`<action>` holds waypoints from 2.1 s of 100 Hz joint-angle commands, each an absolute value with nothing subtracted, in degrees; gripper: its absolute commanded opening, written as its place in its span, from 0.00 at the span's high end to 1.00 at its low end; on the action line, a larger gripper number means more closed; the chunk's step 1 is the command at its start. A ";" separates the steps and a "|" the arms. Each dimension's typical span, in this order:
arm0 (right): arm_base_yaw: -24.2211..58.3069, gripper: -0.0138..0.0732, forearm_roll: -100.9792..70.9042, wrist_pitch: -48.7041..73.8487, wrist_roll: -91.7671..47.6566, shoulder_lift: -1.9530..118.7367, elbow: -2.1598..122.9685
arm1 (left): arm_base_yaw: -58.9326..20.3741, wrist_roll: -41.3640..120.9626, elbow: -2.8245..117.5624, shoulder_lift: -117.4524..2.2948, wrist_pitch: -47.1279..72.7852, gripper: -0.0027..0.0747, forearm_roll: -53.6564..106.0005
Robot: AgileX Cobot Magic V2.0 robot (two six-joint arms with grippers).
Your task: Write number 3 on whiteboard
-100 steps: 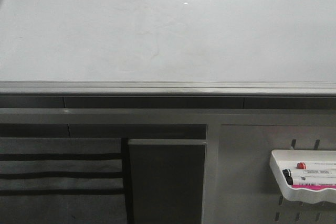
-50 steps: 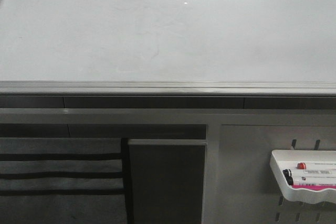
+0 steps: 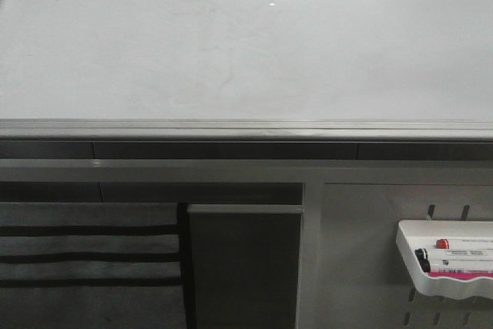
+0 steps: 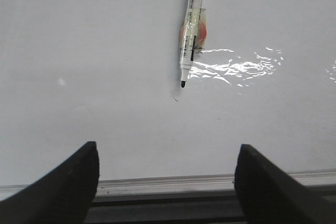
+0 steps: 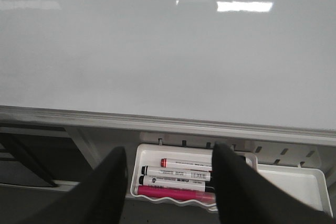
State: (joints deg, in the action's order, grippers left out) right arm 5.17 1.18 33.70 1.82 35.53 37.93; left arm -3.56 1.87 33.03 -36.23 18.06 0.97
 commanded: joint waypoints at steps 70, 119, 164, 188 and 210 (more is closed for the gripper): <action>5.26 0.44 1.28 26.98 1.14 35.97 39.85 | -6.24 7.78 61.07 -74.74 19.10 0.33 1.10; 5.26 0.44 1.28 27.58 1.14 36.33 39.85 | -6.63 8.02 65.75 -81.52 15.18 0.39 0.85; 5.26 0.44 1.28 27.37 1.14 36.33 39.85 | -6.63 8.02 65.75 -82.44 13.89 0.80 0.85; 5.26 0.44 1.28 27.37 1.14 36.33 39.85 | -6.63 8.02 65.75 -82.44 13.89 0.88 0.85; 5.26 0.44 1.28 26.98 1.14 36.33 39.85 | -6.63 8.02 65.75 -82.44 14.10 0.91 0.85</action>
State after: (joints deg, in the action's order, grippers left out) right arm 5.17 1.18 31.47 1.70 35.87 37.93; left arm -6.37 7.91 63.66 -84.28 17.90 0.82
